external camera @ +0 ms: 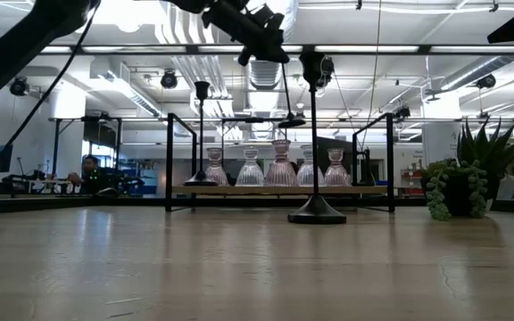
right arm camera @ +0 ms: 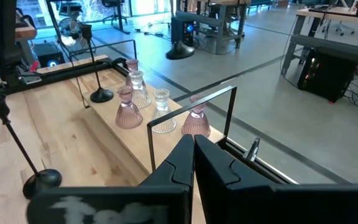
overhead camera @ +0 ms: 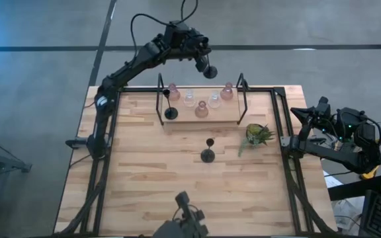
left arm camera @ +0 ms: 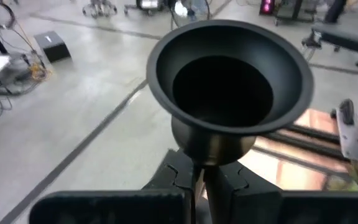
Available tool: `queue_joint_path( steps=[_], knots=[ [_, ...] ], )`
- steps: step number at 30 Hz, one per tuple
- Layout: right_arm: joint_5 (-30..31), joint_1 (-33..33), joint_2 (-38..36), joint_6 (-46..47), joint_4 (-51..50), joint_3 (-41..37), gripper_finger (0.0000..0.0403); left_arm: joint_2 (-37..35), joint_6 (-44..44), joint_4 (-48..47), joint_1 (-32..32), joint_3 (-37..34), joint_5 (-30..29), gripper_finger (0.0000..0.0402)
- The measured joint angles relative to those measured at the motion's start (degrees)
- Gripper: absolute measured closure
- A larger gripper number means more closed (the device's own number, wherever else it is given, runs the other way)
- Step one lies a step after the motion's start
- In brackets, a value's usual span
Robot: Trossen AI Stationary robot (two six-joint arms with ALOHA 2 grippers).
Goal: Pick & Place candle stick holders
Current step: Put the bottom black candle holder on the shelf
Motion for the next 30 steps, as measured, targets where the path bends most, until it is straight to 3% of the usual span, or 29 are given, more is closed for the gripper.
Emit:
queue_joint_path(
  steps=[16, 30],
  knots=[
    [0.00, -0.02, 0.01, 0.01, 0.00, 0.00, 0.0394, 6.04, -1.45, -1.63, 1.12, -0.07, -0.97, 0.0386],
    [0.00, 0.00, 0.01, 0.01, 0.00, -0.02, 0.0394, 6.47, -2.46, -5.99, 1.14, -2.91, -2.11, 0.0386]
  ],
)
